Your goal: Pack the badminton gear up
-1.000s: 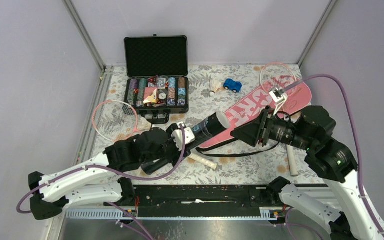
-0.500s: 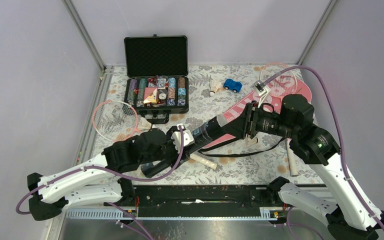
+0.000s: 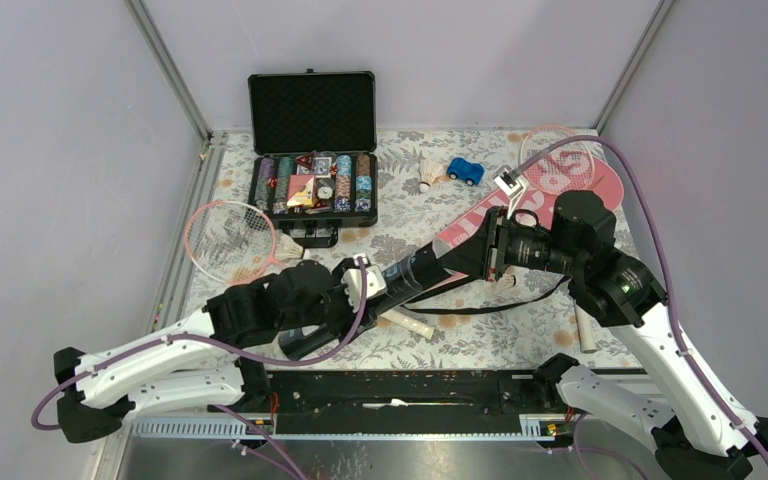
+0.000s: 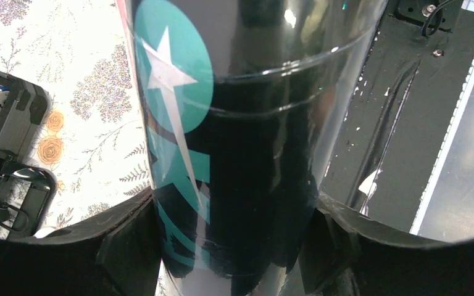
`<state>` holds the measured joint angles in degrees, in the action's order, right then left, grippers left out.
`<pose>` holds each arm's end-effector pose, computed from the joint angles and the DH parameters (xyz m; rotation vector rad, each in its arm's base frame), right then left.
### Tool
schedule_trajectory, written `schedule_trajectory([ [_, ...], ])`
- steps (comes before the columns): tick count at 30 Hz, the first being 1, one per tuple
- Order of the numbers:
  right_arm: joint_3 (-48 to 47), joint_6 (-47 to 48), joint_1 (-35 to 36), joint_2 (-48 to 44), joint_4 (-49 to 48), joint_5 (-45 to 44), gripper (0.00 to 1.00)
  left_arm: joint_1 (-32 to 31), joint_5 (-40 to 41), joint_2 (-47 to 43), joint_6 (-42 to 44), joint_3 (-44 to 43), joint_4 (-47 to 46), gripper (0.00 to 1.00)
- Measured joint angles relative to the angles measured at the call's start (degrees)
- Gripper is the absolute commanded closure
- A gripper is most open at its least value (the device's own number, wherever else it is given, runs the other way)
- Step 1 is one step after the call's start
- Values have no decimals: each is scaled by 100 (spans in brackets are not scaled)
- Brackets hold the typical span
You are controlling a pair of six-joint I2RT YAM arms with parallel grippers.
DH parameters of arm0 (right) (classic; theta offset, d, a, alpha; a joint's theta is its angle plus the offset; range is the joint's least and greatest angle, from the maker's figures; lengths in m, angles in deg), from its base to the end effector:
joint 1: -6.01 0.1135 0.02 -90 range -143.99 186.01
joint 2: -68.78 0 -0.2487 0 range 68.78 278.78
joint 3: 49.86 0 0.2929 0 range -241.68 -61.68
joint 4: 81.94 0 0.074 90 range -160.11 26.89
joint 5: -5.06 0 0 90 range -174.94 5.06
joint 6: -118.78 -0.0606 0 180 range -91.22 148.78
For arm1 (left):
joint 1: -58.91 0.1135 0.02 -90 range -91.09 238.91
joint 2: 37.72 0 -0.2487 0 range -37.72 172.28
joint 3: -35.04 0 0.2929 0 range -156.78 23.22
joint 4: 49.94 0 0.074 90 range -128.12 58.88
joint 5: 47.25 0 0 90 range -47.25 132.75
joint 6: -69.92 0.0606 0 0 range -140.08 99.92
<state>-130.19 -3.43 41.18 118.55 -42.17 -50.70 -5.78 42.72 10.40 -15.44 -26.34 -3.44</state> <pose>0.1717 0.1627 0.4324 -0.5322 1.8359 1.3467 0.1076 -0.2275 0.2921 1.2595 1.8208 -0.5990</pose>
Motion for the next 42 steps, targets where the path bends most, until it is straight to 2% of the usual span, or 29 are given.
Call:
schedule_trajectory([
  [2, 76, -52, 2, -52, -76, 50, 99, 0, -7, -55, 2, 46, -9, 59],
  [6, 92, -153, 2, -109, -175, 118, 99, -11, -28, -225, 20, 142, -138, 59],
  [33, 90, -385, 2, -221, -431, 122, 95, -63, -48, -1058, 11, 531, -525, 61],
  [42, -264, -173, 2, -389, -428, 4, 93, -28, 214, -1152, -17, 708, 11, 60],
])
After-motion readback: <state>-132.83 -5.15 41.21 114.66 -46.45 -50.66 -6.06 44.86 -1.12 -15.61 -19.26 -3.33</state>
